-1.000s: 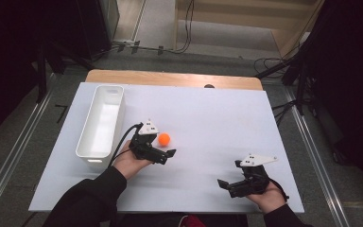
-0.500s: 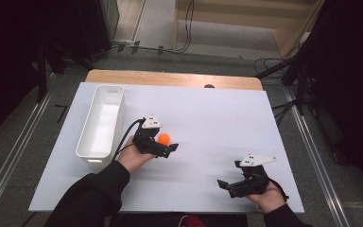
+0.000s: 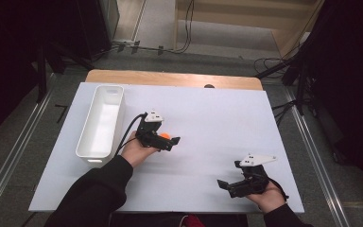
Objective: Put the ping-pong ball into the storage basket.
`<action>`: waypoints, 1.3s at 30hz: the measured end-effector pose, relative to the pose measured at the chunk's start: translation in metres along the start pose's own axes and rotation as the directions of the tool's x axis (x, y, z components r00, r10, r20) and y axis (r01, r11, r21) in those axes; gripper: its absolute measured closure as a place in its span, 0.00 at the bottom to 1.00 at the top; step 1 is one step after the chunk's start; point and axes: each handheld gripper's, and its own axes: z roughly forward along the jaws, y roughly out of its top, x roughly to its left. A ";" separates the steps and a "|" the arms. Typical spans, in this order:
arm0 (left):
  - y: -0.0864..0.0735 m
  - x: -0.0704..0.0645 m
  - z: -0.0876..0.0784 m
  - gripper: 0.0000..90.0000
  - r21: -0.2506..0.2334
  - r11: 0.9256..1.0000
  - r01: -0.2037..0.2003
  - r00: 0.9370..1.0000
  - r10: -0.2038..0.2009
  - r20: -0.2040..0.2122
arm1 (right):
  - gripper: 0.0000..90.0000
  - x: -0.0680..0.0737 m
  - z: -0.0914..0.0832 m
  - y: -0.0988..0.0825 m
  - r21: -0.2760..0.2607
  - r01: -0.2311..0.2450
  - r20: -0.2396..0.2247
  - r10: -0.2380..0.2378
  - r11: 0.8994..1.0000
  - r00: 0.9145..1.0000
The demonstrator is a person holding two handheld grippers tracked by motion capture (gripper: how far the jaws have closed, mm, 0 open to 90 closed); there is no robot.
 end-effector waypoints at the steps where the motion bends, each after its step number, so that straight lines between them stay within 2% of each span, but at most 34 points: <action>1: 0.000 0.000 0.000 0.00 0.000 1.000 0.000 1.000 0.000 0.000 | 0.00 0.000 0.000 0.000 0.000 0.000 0.000 0.000 1.000 1.000; 4: -0.002 0.000 0.002 0.00 0.010 1.000 -0.024 1.000 0.024 -0.008 | 0.00 0.000 0.000 0.000 -0.001 0.000 -0.001 0.000 1.000 1.000; 8: -0.003 0.001 0.004 0.00 0.009 1.000 -0.027 1.000 0.027 -0.010 | 0.00 0.000 -0.001 0.000 -0.002 -0.001 -0.005 0.001 1.000 1.000; 10: -0.005 0.000 0.006 0.00 0.016 0.999 -0.049 0.999 0.049 -0.020 | 0.00 0.000 -0.001 0.000 -0.001 -0.001 -0.004 0.001 1.000 1.000; 15: -0.009 0.002 0.009 0.00 0.025 0.999 -0.044 0.999 0.044 -0.024 | 0.00 0.001 0.000 0.000 0.000 0.003 -0.005 -0.003 1.000 1.000; 17: -0.012 0.003 0.011 0.00 0.038 0.998 -0.041 0.998 0.043 -0.038 | 0.00 0.001 0.000 0.000 -0.003 0.004 -0.005 -0.004 1.000 1.000; 20: -0.013 0.003 0.013 0.00 0.040 0.998 -0.044 0.998 0.046 -0.032 | 0.00 0.001 0.000 0.000 0.001 0.006 -0.006 -0.006 1.000 1.000; 22: -0.016 0.002 0.016 0.00 0.063 0.996 -0.057 0.998 0.059 -0.031 | 0.00 0.002 0.000 0.000 0.005 0.007 -0.008 -0.007 1.000 1.000; 27: -0.018 0.002 0.019 0.00 0.063 0.996 -0.058 0.997 0.060 -0.037 | 0.00 0.002 0.000 0.000 0.004 0.016 -0.007 -0.016 1.000 1.000; 31: -0.022 0.002 0.021 0.00 0.056 0.997 -0.048 0.998 0.051 -0.041 | 0.00 0.003 0.000 0.000 0.002 0.019 -0.009 -0.019 1.000 1.000; 32: -0.025 0.003 0.022 0.01 0.050 0.998 -0.036 0.998 0.038 -0.046 | 0.00 0.003 0.001 0.000 0.005 0.018 -0.012 -0.018 1.000 1.000; 37: -0.030 0.007 0.025 0.01 0.074 0.997 -0.038 0.997 0.042 -0.059 | 0.00 0.004 0.002 0.001 0.010 0.016 -0.015 -0.016 1.000 1.000; 39: -0.030 0.007 0.025 0.01 0.070 0.997 -0.028 0.998 0.032 -0.061 | 0.00 0.003 0.002 0.002 0.008 0.021 -0.019 -0.021 1.000 1.000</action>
